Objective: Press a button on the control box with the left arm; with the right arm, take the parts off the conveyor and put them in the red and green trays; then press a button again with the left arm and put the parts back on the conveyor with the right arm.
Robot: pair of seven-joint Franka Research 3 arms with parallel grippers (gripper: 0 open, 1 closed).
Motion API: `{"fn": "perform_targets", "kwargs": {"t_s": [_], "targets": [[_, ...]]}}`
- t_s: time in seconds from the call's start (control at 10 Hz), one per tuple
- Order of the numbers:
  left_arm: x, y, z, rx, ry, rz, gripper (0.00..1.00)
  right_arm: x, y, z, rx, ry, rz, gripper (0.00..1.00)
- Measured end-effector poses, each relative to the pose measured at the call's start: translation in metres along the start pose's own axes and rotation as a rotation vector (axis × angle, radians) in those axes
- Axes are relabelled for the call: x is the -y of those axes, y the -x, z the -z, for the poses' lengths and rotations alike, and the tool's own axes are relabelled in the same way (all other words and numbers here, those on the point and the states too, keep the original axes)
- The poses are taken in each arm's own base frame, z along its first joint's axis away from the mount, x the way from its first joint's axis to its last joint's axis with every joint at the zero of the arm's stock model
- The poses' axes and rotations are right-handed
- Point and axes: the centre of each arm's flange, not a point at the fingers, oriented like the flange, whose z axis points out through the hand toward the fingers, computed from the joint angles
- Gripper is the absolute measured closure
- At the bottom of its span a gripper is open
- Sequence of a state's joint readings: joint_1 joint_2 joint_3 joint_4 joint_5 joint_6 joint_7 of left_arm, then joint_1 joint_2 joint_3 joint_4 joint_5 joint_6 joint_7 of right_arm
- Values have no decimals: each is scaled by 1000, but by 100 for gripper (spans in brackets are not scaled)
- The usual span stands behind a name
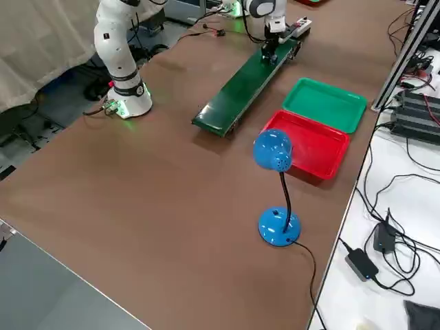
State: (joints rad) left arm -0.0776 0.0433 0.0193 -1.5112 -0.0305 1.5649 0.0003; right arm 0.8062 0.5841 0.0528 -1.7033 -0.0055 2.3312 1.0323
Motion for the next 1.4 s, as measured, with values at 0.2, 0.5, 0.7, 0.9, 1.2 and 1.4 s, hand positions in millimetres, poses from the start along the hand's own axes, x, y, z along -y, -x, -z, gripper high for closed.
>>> {"fn": "perform_targets", "kwargs": {"t_s": [0.2,0.5,0.7,0.9,1.2,1.4], "targets": [[0,0,0,0,0,-1,0,-9,-34,16,-34,-16,-39,60],[-1,0,0,0,0,-1,0,-62,-139,59,-109,-66,-110,60],[-2,0,0,0,0,-3,0,-100,-184,63,-132,-61,-119,60],[-2,0,0,-1,0,-4,0,-111,-210,49,-180,-59,-114,60],[-5,0,0,-1,0,-8,0,-113,-236,14,-269,-131,-98,60],[-7,0,1,-1,0,-12,0,-120,-248,-9,-286,-109,-88,60]]}}
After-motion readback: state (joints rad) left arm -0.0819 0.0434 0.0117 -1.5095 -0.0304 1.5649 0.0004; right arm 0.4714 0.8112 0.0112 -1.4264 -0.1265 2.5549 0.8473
